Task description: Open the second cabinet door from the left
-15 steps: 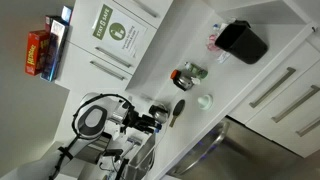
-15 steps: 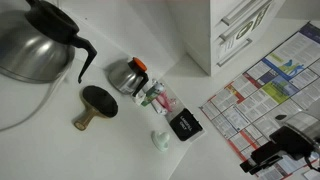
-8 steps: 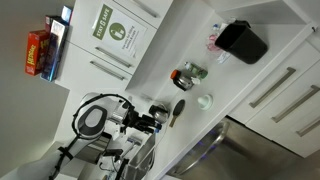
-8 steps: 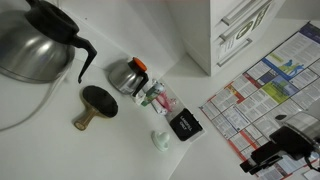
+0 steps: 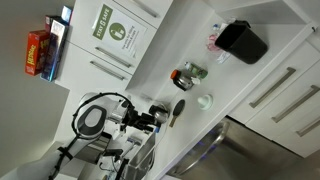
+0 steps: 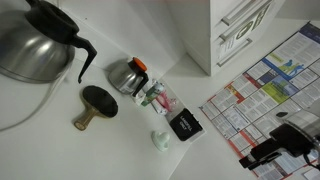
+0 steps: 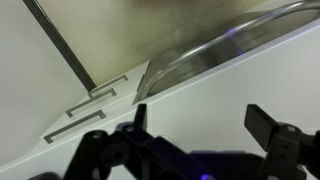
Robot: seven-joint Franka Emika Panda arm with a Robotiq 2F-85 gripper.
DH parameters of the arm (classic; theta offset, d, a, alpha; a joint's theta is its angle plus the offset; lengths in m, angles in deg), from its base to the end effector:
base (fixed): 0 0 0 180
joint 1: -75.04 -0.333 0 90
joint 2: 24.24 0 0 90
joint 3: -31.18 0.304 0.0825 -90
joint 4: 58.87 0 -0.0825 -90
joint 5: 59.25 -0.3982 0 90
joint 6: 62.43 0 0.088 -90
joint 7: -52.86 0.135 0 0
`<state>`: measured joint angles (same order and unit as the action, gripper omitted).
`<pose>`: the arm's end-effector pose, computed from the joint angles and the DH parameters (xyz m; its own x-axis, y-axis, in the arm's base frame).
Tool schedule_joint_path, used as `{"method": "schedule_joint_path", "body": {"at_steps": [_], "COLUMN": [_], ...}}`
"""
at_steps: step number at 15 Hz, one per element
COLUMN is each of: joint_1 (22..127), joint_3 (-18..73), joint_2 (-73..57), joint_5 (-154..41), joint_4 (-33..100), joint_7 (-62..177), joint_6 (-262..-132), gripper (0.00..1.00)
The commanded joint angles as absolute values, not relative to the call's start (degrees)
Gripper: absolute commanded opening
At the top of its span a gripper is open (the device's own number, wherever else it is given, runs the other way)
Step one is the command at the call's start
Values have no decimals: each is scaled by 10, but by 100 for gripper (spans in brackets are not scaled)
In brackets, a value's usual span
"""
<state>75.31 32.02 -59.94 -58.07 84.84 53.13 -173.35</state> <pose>0.3885 0.0019 0.4530 0.9987 0.0103 0.0507 0.0089 -0.9996 0.0279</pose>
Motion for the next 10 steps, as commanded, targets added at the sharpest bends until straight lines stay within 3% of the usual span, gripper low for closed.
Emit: {"method": "schedule_joint_path", "body": {"at_steps": [1, 10], "joint_1": [738, 674], "joint_3": [324, 289], "joint_2": [-606, -597], "joint_5": [-561, -602], "joint_4": [824, 692], "joint_7": [493, 366], "joint_6": [-1778, -1913], "gripper": [100, 100]}}
